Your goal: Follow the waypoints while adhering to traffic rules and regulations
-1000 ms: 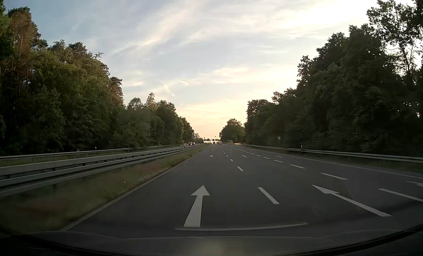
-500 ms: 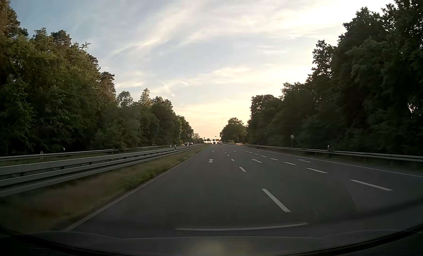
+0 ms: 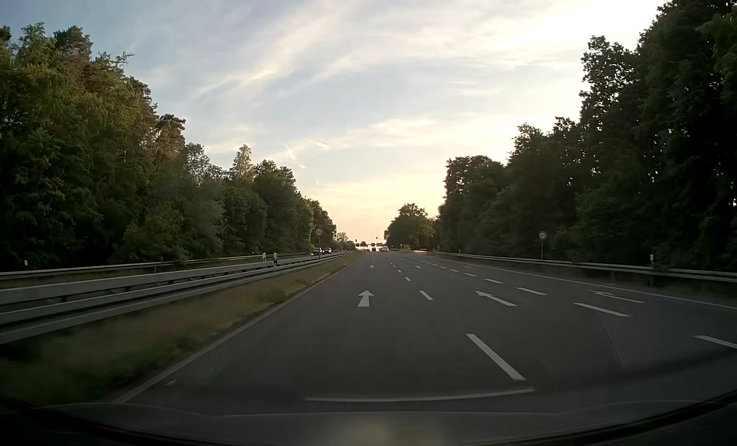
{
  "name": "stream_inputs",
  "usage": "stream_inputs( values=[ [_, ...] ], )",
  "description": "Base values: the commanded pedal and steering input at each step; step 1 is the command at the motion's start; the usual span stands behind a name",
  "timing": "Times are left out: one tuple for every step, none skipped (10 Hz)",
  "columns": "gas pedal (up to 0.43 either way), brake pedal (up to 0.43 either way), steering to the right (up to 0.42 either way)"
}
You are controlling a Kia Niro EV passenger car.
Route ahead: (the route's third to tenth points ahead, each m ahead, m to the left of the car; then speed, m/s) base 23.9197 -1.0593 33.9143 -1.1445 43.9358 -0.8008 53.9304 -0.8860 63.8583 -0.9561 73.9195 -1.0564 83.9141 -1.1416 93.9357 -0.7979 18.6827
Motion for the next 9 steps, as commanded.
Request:
stream_inputs(
  values=[
    [0.0, 0.073, -0.001],
    [0.0, 0.073, -0.001],
    [0.0, 0.073, -0.001],
    [0.0, 0.079, -0.001],
    [0.0, 0.079, -0.001],
    [0.0, 0.079, -0.001],
    [0.0, 0.079, -0.001],
    [0.0, 0.079, -0.001],
    [0.0, 0.079, -0.002]
  ],
)
